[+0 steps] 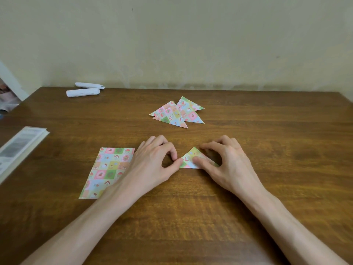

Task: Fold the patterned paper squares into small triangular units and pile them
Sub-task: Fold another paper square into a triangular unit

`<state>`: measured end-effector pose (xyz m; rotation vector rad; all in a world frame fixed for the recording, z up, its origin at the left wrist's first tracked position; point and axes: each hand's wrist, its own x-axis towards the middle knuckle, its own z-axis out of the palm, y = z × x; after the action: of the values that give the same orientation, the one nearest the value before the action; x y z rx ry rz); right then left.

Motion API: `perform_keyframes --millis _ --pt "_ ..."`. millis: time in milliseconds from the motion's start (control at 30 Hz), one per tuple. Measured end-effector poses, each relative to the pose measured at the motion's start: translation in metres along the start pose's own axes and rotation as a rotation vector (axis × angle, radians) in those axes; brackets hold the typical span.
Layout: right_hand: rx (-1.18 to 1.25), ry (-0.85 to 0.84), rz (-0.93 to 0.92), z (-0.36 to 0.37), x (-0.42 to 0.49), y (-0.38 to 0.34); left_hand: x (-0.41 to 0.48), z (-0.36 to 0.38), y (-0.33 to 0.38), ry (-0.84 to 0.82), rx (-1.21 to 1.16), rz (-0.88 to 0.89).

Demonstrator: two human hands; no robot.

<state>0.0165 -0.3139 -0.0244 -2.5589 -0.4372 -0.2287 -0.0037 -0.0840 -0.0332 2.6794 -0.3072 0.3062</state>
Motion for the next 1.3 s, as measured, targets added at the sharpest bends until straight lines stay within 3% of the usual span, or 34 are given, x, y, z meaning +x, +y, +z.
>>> perform_keyframes --millis 267,500,767,1300 --pt "0.088 -0.002 0.033 0.008 0.001 -0.006 -0.001 -0.002 0.003 0.004 -0.021 0.002" --pt "0.495 -0.007 0.119 0.003 0.002 -0.011 -0.002 -0.006 0.004 -0.018 -0.038 0.008" --pt "0.959 0.019 0.176 -0.005 0.002 -0.022 0.0 -0.021 0.015 0.026 -0.529 -0.085" --pt "0.968 -0.009 0.179 -0.006 0.0 -0.025 -0.002 -0.022 0.016 0.026 -0.696 -0.129"
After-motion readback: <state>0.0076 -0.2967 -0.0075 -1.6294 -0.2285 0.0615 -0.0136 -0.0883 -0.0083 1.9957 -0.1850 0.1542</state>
